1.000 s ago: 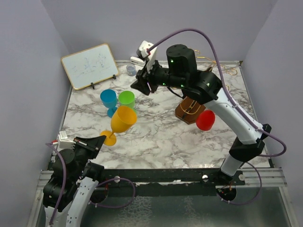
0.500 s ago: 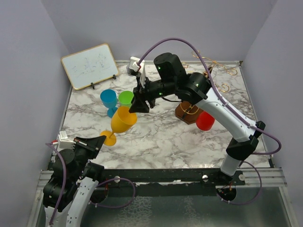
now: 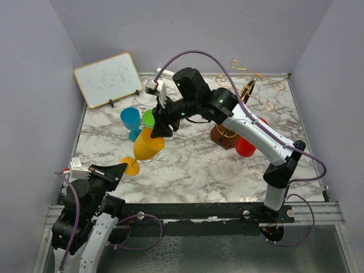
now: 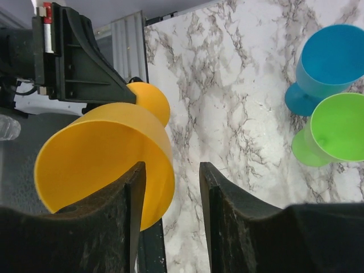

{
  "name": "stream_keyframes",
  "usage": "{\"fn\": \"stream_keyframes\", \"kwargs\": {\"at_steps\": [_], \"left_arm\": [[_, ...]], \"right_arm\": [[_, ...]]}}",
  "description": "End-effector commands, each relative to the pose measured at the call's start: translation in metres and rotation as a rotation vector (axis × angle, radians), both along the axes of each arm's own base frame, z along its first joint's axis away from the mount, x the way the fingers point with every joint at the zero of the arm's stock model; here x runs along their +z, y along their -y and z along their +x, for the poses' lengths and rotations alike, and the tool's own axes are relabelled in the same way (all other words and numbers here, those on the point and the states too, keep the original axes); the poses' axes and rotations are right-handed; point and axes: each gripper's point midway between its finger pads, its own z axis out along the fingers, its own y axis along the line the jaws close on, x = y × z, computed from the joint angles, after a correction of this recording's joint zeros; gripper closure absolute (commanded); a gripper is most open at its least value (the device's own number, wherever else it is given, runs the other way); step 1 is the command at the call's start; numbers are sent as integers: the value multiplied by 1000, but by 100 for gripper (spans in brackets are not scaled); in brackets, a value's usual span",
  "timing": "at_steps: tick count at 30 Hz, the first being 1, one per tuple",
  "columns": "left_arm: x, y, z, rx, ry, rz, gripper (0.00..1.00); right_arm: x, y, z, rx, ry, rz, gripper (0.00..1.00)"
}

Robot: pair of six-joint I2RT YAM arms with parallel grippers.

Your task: Take the wine glass off the wine glass rack

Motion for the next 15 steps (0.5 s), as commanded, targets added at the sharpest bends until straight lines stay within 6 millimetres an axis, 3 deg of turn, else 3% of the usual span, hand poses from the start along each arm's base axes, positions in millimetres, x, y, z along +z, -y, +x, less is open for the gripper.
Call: {"fn": "stream_keyframes", "kwargs": {"at_steps": [1, 8, 10, 15], "left_arm": [[13, -3, -3, 15, 40, -29, 100], [9, -3, -2, 17, 27, -25, 100], [8, -4, -2, 26, 23, -24, 100], [8, -24, -5, 112, -15, 39, 54]], "right_arm": [[1, -13, -5, 47, -39, 30, 60], [-3, -15, -16, 111, -82, 38, 95], [-5, -14, -13, 89, -74, 30, 99], [-3, -7, 4, -28, -20, 12, 99]]}}
